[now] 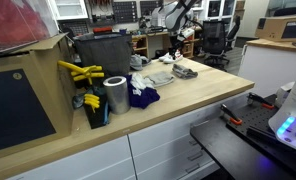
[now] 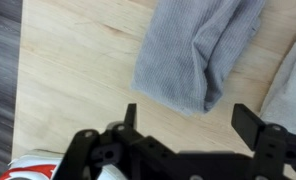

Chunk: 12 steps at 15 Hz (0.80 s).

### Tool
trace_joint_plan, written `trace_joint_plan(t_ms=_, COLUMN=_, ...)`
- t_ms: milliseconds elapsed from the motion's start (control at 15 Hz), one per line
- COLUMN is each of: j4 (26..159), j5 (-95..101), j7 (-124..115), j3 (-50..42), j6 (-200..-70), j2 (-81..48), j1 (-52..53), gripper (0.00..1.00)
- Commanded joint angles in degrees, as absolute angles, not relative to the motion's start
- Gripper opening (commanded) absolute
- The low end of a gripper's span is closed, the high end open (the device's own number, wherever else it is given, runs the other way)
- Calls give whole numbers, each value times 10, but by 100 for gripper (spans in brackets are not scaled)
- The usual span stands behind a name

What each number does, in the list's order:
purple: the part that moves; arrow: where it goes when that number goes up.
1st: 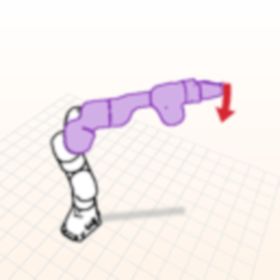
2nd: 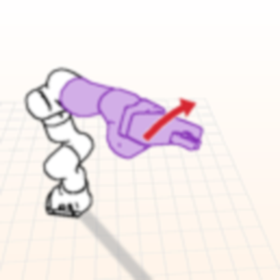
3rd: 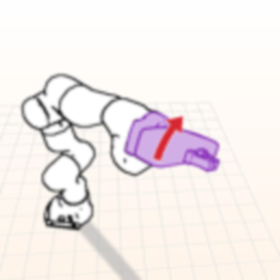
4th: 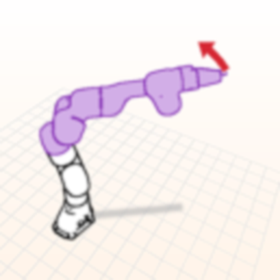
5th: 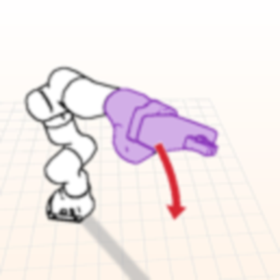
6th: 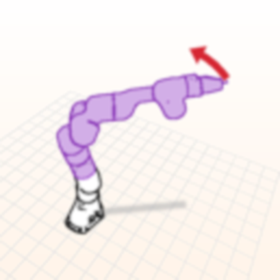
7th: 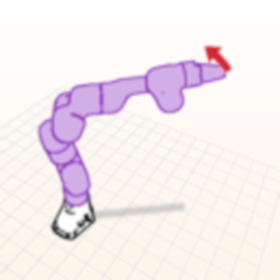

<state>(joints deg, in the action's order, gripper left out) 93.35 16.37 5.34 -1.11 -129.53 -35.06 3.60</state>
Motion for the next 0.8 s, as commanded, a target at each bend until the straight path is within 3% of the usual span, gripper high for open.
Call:
trace_joint_plan(t_ms=0, j4=901, j5=189, j7=97, j3=-22, j6=-1229, j2=-353, j1=36, gripper=65)
trace_joint_plan(t_ms=533, j4=889, j5=294, j7=99, j3=-63, j6=-1239, j2=-397, j1=28, gripper=5)
trace_joint_plan(t_ms=733, j4=894, j5=300, j7=85, j3=-68, j6=-1257, j2=-425, j1=25, gripper=0)
